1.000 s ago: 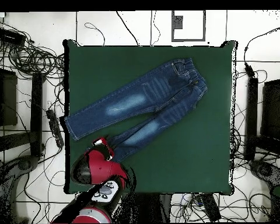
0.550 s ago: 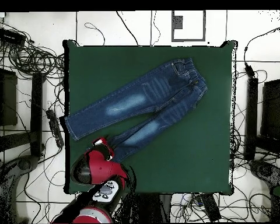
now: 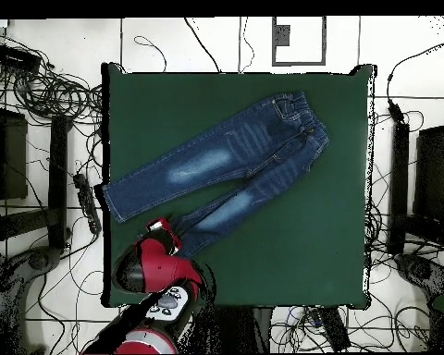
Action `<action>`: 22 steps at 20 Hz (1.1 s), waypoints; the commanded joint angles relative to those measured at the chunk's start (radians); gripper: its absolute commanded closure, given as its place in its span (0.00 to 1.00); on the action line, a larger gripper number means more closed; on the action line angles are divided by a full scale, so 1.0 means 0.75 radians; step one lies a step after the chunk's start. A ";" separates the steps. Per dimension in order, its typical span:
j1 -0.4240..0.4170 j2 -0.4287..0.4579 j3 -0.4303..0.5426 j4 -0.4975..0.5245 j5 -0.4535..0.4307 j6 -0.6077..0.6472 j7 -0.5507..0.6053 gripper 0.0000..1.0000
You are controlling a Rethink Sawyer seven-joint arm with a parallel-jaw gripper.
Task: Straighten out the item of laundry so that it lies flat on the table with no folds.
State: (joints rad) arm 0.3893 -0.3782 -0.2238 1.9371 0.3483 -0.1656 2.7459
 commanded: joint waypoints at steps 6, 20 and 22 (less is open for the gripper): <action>-0.006 0.197 0.413 0.180 -0.073 0.075 0.180 0.00; -0.122 0.207 0.377 0.259 -0.301 -0.087 0.132 0.00; -0.151 0.205 0.377 0.269 -0.337 -0.087 0.118 0.00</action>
State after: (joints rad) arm 0.3016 -0.3989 -0.1574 2.0048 0.1748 -0.3446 2.7461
